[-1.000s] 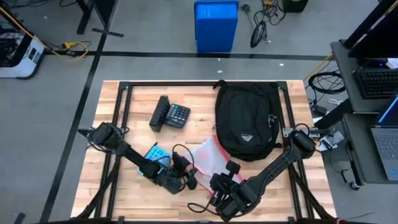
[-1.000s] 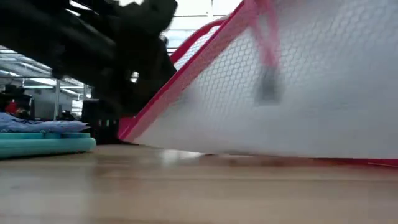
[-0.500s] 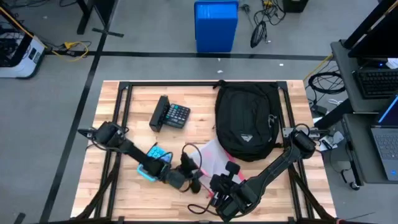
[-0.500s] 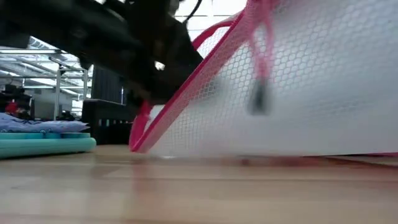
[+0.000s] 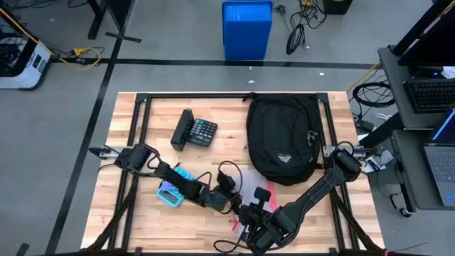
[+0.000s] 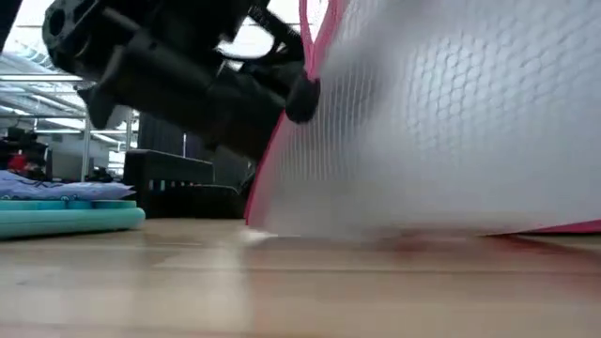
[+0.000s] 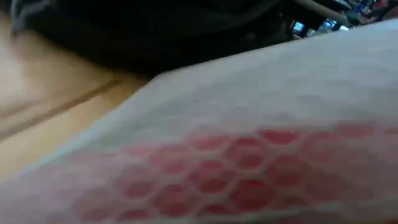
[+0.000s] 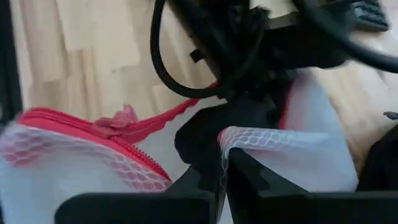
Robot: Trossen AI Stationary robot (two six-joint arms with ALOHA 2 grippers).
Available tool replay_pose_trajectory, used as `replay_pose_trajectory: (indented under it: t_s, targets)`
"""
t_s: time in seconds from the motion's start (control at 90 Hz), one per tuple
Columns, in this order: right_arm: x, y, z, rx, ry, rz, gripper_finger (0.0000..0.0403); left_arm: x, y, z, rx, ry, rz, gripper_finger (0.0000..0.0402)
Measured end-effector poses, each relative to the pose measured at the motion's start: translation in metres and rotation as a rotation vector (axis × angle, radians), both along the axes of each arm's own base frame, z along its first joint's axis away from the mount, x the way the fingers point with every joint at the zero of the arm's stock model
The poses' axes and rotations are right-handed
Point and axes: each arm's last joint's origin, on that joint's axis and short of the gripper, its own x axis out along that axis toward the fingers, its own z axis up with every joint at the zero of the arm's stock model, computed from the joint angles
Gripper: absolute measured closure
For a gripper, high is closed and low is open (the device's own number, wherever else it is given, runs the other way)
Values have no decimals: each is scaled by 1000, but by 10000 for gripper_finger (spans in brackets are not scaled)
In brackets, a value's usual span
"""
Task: Unpack backpack
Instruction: Remove the pink earphone from the white zip bag
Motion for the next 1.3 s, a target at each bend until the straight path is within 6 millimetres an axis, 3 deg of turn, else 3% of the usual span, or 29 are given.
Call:
replay_pose_trajectory:
  t_s: [0.211, 0.344, 0.8, 0.944, 1.3]
  targets:
    - [-4, 5, 0, -13, 43, 75, 403, 19, -6, 10, 147, 36, -55, 236]
    - [-3, 4, 0, -12, 41, 74, 403, 19, -6, 7, 166, 84, -71, 223]
    - [-1, 4, 0, -31, 31, 87, 403, 23, -4, 1, 160, 125, -225, 226]
    - [-1, 3, 0, -32, 37, 92, 403, 24, 0, 0, 139, 134, -264, 251]
    - [-1, 4, 0, -21, 43, 97, 403, 24, -3, -1, 112, 135, -318, 375]
